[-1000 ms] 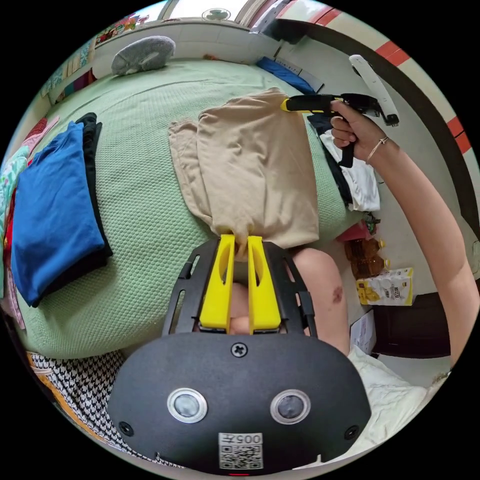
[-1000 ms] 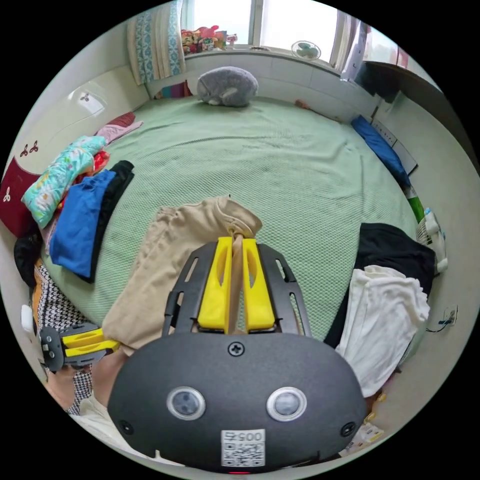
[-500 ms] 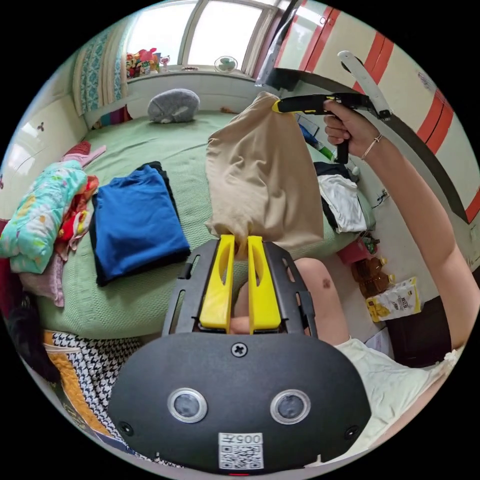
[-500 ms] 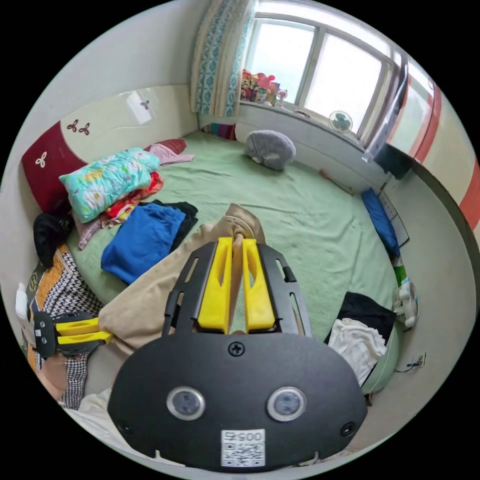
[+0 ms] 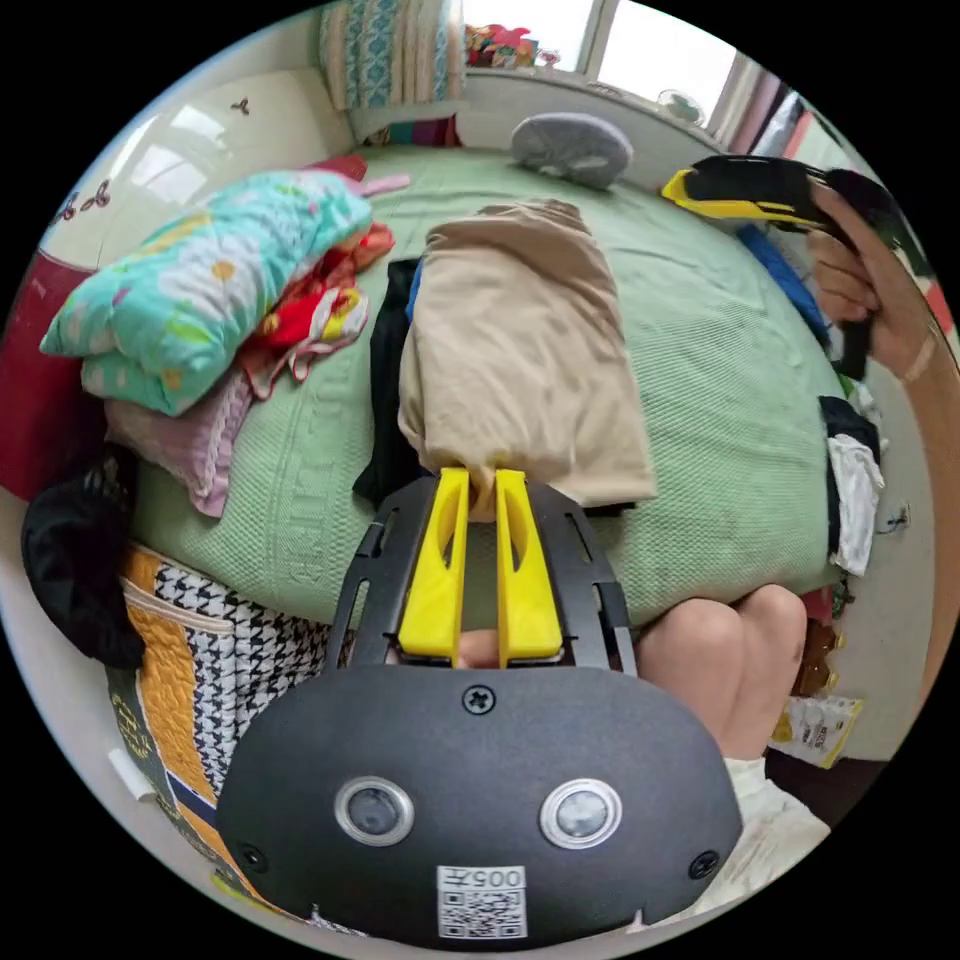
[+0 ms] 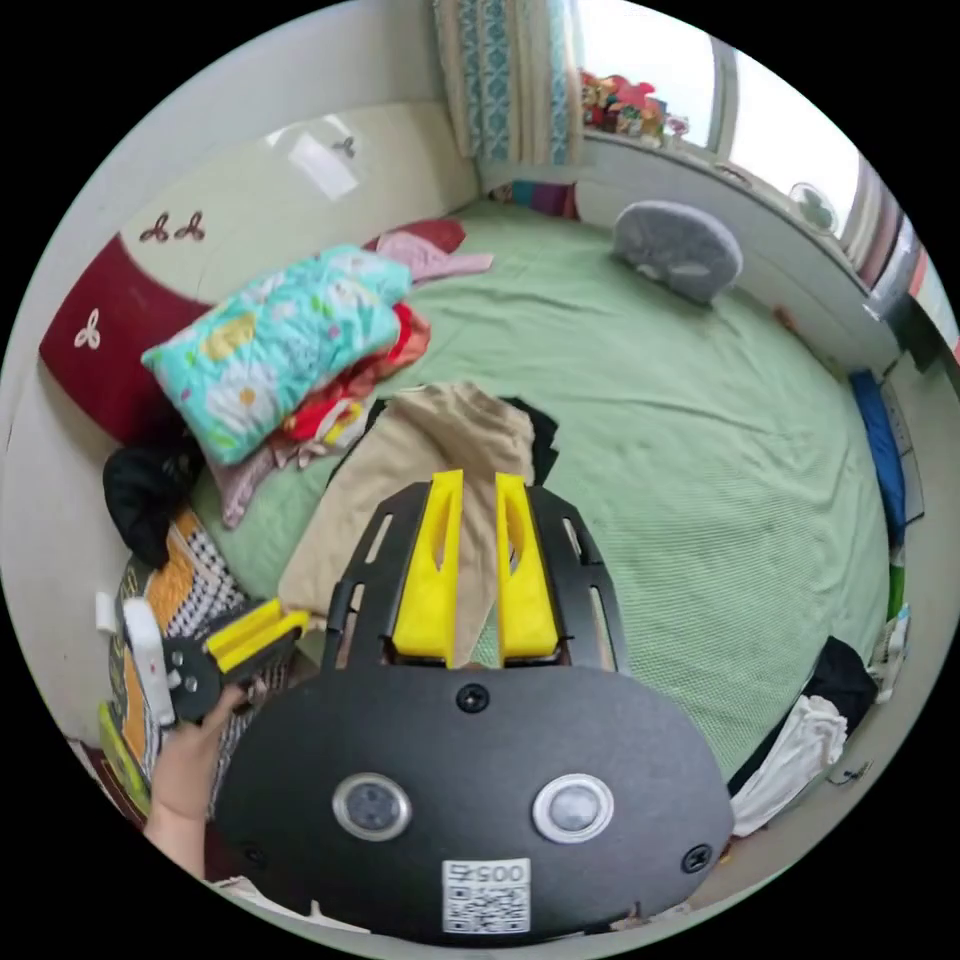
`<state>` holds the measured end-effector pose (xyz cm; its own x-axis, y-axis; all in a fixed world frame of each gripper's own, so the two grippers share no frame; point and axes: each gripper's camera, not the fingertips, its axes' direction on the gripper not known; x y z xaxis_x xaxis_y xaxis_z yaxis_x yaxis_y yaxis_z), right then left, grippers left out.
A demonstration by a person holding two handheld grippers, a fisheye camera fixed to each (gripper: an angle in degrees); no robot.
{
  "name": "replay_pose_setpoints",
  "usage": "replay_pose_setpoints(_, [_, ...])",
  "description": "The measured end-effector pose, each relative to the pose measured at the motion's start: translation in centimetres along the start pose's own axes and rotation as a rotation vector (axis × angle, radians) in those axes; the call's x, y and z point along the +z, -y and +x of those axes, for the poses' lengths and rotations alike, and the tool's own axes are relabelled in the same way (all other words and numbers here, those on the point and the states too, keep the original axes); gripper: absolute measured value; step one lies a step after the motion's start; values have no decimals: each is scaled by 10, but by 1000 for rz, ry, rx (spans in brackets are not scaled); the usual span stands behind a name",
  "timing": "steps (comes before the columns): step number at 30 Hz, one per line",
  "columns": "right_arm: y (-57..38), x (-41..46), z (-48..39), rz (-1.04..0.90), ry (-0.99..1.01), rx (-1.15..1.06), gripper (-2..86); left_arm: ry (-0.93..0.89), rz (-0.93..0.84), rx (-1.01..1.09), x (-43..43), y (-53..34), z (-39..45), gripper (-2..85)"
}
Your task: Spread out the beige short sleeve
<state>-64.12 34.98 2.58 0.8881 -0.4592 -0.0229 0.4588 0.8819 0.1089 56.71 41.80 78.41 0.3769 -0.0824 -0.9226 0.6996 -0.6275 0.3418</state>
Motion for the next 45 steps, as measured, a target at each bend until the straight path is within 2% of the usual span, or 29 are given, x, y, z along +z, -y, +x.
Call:
replay_pose_setpoints(5, [-103, 68, -9, -150, 48, -164, 82, -62, 83, 28, 14, -11, -13, 97])
replay_pose_setpoints(9, [-132, 90, 11, -190, 138, -82, 74, -81, 56, 45, 21, -5, -15, 99])
replay_pose_setpoints(12, [-132, 100, 23, -221, 216, -34, 37, -80, 50, 47, 25, -3, -12, 98])
replay_pose_setpoints(14, [-131, 92, 27, -205, 202, -30, -3, -101, 65, 40, 24, -5, -12, 96])
replay_pose_setpoints(18, [-141, 86, 30, -168, 156, -34, -12, -129, 69, 28, 30, -15, -13, 91])
replay_pose_setpoints(23, [-190, 76, 67, -167, 105, 127, -13, -212, 18, -3, 58, -54, -14, 77])
replay_pose_setpoints(27, [-239, 39, 103, -108, 18, 285, -12, -176, 17, 1, 77, -87, 15, 63])
replay_pose_setpoints(31, [-292, 3, 156, -9, -135, 570, -10, -202, 39, 94, 99, -92, 101, 40])
replay_pose_setpoints(35, [-326, -12, 207, -45, -273, 833, -12, -312, -15, 316, 129, -69, 233, 7])
replay_pose_setpoints(37, [-341, -19, 224, -39, -319, 934, -13, -298, -11, 386, 138, -61, 289, -1])
replay_pose_setpoints(41, [-367, -33, 248, 104, -276, 1095, -14, -291, -6, 462, 174, -43, 394, -5])
replay_pose_setpoints(45, [-370, -23, 271, 105, -291, 1189, -14, -250, -24, 444, 224, -34, 451, -6])
